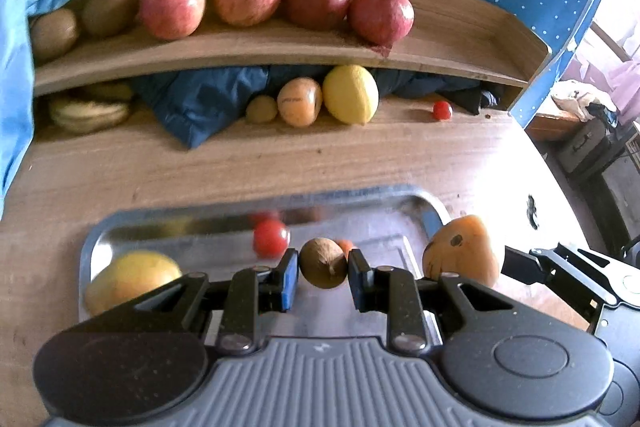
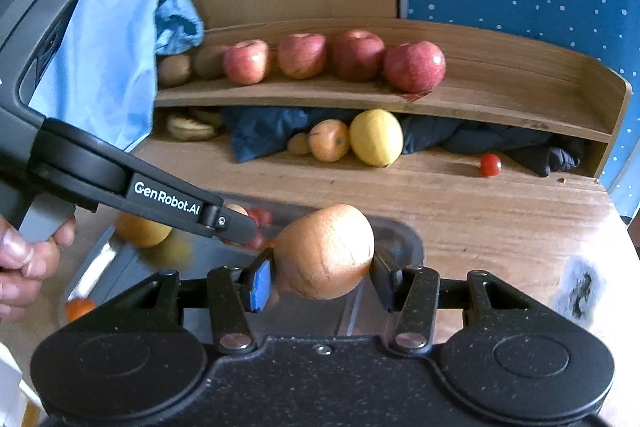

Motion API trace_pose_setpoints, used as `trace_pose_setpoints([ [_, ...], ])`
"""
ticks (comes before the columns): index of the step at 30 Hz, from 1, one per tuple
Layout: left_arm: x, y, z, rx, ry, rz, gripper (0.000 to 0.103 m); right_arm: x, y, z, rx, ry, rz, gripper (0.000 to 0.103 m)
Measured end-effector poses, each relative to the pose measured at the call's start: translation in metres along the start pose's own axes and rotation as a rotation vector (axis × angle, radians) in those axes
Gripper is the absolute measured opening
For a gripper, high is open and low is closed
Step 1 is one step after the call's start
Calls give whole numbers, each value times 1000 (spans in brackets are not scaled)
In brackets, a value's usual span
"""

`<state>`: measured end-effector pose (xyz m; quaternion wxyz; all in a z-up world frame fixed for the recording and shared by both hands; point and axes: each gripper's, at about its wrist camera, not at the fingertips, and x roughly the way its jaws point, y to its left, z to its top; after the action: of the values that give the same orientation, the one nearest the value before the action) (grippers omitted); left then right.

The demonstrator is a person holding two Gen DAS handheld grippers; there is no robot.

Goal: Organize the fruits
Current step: 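Carry the kiwi and spotted pear onto the tray and open both tools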

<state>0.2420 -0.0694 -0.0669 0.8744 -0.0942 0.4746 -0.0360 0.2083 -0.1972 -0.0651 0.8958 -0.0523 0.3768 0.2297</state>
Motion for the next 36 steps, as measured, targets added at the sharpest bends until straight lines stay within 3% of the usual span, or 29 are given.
trace_pose_setpoints([
  [20,-42,22,-89,-87,16,59,29,-27,40,-48,-100,70,82,52],
  [36,-50,31,-112,-127,-11,62,29,-18,48,-57,-131,101,92,52],
])
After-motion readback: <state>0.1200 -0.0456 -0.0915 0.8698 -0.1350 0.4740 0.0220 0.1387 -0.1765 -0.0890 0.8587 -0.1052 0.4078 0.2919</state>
